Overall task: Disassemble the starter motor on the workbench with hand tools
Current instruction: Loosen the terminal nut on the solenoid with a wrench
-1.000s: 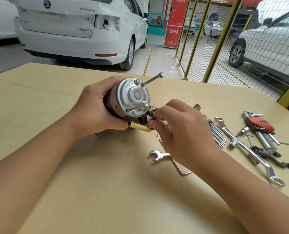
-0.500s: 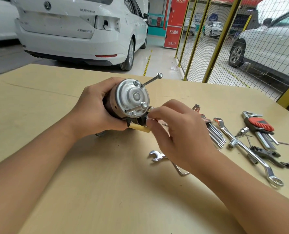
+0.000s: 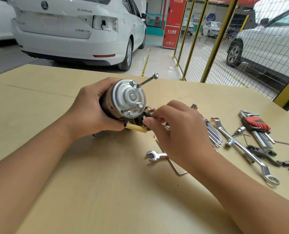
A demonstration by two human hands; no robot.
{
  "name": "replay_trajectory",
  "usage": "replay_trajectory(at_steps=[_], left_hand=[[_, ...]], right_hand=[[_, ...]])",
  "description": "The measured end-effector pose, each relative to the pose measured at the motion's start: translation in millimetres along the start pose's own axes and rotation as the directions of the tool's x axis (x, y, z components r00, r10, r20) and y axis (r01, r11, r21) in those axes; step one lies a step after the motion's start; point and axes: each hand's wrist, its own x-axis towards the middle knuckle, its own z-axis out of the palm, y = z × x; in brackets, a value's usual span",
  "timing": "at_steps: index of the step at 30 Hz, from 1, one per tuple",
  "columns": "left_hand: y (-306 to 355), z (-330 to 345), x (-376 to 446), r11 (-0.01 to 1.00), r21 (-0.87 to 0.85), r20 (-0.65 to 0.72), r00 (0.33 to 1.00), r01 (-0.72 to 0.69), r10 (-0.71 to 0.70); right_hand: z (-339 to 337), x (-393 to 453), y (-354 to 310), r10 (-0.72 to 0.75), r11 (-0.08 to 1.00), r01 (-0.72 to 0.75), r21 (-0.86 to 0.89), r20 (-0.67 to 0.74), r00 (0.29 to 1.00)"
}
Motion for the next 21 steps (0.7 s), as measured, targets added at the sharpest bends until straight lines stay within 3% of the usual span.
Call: replay_trajectory(at_steps=[7,11,13,18,21], left_hand=[[-1.8,0.2,0.6,1.0,0.009,0.0,1.0,-0.005,0.005],[-3.8,0.9,0.5,1.0,0.013,-0.004,1.0,-0.006,0.006],[-4.3,0.9,0.8,1.0,0.018,0.0,1.0,-0.01,0.01],[-5.7,1.3,0.7,1.0,0.016,-0.002,1.0,-0.003,0.003],[-6.1,1.1,0.8,1.0,0.014,-0.005,1.0,0.0,0.0]], right_hand=[[0.3,-2.0,-2.6,-0.081,0.993,0.081,0.08,-0.003,0.997],[3.3,-2.0,-4.9,0.049,0.996,-0.052,-0.074,-0.041,0.998],[3.0,-1.8,-3.2,0.036,0.994,-0.037,-0.104,-0.005,0.999],[2.4,-5.0,-2.8,-0.061,0.992,0.059,0.113,0.02,0.998],[5.1,-4.0,-3.0,0.022,0.986,-0.017,0.164,-0.028,0.999]])
